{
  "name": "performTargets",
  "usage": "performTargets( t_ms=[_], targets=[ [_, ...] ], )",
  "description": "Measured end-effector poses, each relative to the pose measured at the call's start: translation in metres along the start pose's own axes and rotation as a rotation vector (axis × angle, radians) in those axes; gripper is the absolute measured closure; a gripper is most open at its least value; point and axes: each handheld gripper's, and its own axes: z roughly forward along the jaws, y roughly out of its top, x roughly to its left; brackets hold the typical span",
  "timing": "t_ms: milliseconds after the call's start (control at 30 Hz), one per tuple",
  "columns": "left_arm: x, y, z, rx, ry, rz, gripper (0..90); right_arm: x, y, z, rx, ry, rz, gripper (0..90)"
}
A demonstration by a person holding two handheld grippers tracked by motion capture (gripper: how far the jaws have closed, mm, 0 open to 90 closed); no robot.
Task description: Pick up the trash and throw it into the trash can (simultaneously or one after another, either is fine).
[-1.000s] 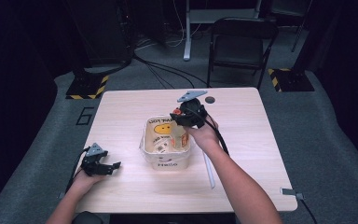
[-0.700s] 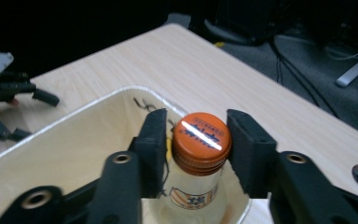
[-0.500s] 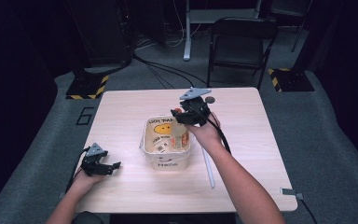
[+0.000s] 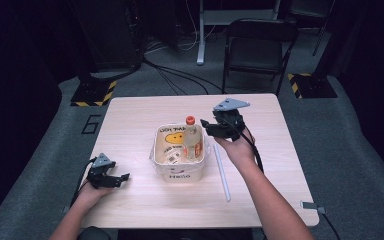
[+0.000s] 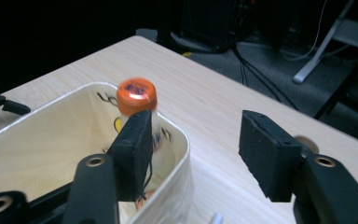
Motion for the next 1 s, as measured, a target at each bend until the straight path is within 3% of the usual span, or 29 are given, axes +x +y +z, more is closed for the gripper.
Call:
performTargets(
  t_ms=[233, 300, 467, 600, 667, 833, 1000],
  targets=[
    [0.000, 0.000, 0.000, -0.001, 0.000, 0.000, 14.1, -0.010, -0.019, -0.009, 0.014, 0.001, 0.060, 42.0],
    [0.000, 0.000, 0.000, 0.000, 0.000, 0.001, 14.1, -0.012, -0.024, -0.010, 0.006, 0.017, 0.068, 42.2],
    [0.000, 0.000, 0.000, 0.001, 0.001, 0.005, 14.1, -0.013, -0.036, -0.013, 0.000, -0.004, 0.084, 38.4],
    [0.000, 0.000, 0.000, 0.000, 0.002, 0.004, 14.2, -0.013, -0.047, -0.013, -0.003, 0.010, 0.092, 36.6],
    [0.000, 0.000, 0.000, -0.001, 0.002, 0.002, 14.1, -0.013, -0.052, -0.013, 0.002, 0.021, 0.090, 32.5],
    [0.000, 0.000, 0.000, 0.002, 0.001, 0.006, 14.2, -0.007, -0.066, -0.012, 0.007, -0.003, 0.060, 30.2],
    [0.000, 0.000, 0.000, 0.001, 0.001, 0.006, 14.1, -0.004, -0.084, -0.011, 0.013, -0.034, 0.055, 36.7]
  ],
)
